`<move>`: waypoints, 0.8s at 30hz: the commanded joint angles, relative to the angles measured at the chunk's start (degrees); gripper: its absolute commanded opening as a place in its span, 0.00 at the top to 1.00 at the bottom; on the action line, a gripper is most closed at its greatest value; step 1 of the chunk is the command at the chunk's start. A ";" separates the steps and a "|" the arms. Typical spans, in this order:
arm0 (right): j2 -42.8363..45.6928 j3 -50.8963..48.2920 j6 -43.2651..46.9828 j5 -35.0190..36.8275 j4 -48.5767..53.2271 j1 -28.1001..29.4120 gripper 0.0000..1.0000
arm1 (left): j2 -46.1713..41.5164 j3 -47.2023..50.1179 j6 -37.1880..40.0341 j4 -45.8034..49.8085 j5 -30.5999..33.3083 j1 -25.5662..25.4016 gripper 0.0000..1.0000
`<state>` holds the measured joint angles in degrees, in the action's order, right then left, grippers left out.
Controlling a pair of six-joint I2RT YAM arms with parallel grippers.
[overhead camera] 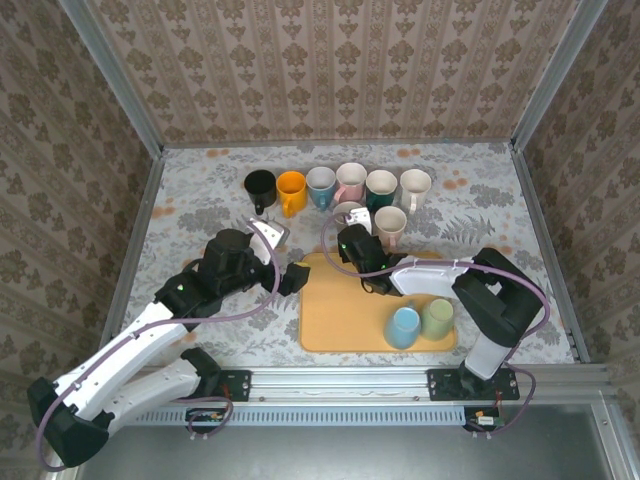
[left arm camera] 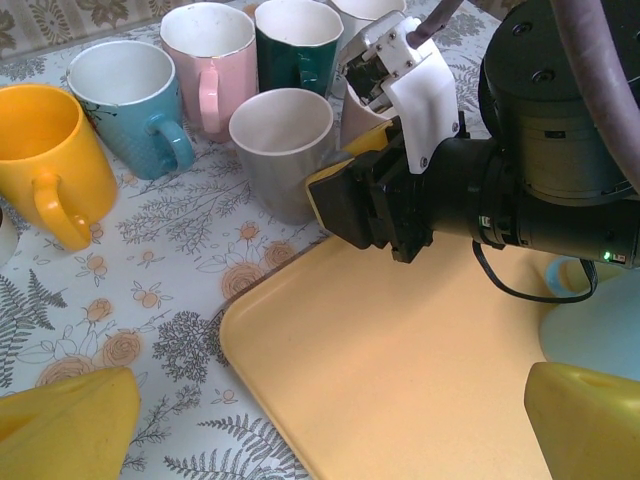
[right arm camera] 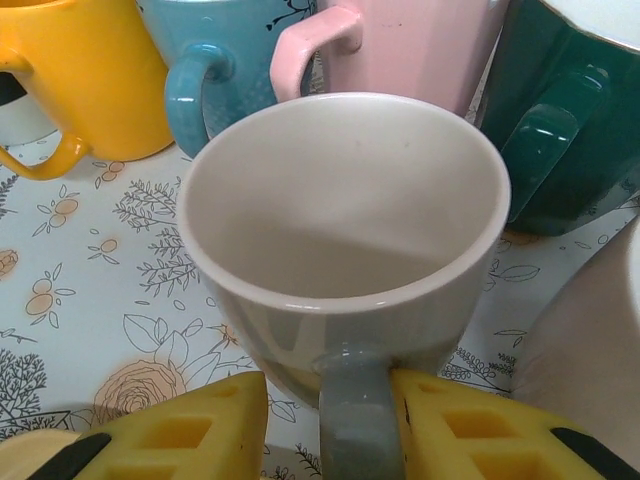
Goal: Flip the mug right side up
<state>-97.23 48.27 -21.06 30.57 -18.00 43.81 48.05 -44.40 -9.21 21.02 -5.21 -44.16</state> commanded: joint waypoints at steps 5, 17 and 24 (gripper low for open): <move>6.11 -0.28 -1.96 1.93 1.24 0.39 0.50 | 1.37 -1.46 1.20 1.76 -0.70 0.00 0.00; 18.47 -0.91 -0.07 -0.55 7.48 0.18 0.45 | 3.24 -2.56 1.37 3.65 0.02 -0.14 0.00; 29.99 4.94 1.26 -1.92 22.92 -0.29 0.47 | 9.66 -7.72 0.13 7.82 3.85 -7.15 0.00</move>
<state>-71.42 50.96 -21.54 29.30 -2.28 43.75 55.66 -48.66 -9.04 26.04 -3.95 -47.86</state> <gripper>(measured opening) 0.537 0.997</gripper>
